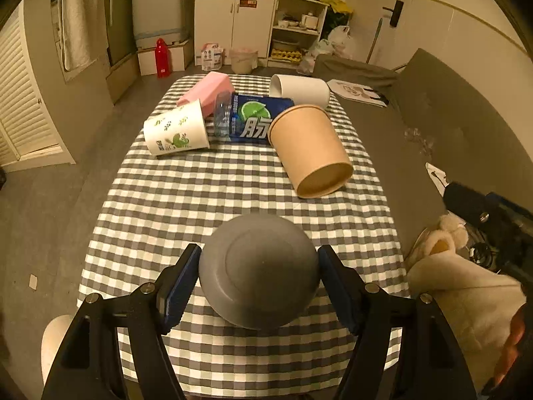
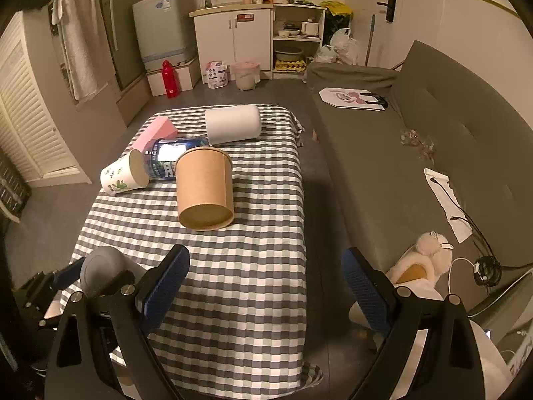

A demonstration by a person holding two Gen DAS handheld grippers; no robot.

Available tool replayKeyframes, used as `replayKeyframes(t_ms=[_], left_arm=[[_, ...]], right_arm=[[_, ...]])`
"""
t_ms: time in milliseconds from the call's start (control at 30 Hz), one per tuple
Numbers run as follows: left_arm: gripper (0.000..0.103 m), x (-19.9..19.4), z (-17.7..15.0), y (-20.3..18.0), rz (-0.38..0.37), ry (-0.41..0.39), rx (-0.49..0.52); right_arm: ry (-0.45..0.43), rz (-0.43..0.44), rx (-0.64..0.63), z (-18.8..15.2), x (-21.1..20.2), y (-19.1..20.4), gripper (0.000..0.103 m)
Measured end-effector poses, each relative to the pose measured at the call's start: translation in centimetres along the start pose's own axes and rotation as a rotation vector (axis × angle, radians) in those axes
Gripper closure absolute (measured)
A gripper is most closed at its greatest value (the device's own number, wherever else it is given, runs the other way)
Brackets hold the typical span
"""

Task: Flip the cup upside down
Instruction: 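Grasp the grey cup with the left gripper and rotate it base-up, then lower the grey cup upside down onto the cloth and open the left gripper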

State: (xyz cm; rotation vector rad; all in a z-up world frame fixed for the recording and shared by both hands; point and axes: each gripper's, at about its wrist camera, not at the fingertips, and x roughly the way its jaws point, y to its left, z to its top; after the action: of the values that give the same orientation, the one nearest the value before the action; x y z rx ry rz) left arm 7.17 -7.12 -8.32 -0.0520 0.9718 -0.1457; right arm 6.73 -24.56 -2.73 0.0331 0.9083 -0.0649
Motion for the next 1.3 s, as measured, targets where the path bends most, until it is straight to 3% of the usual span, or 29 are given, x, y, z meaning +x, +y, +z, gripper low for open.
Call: replayKeyframes(t_ms=[400,700,800,833,1067,1300], left_arm=[[0.030,-0.1,0.9,-0.1,0.023,-0.080,0.030],[0.030,0.9,1.0,0.6,0.017,-0.087,0.009],[0.026,0.6,1.1,0.9,0.011,-0.095,0.002],[0.018,0.5,1.1,0.9,0.018,-0.101,0.001],[0.016,-2.1,2.1,2.4,0.035,-0.162,-0.058],[0.016,-7.3,1.6,4.9,0.100,-0.302,-0.084]], right_arm=[[-0.007,0.012,-0.006,-0.2,-0.3,0.1,0.010],[0.006,0.008,-0.008,-0.2,0.1,0.1,0.010],[0.005,0.008,-0.008,-0.2,0.1,0.1,0.010],[0.003,0.010,-0.008,-0.2,0.1,0.1,0.010],[-0.049,0.055,-0.005,-0.2,-1.2,0.4,0.010],[-0.151,0.081,-0.003,-0.6,-3.4,0.6,0.010]])
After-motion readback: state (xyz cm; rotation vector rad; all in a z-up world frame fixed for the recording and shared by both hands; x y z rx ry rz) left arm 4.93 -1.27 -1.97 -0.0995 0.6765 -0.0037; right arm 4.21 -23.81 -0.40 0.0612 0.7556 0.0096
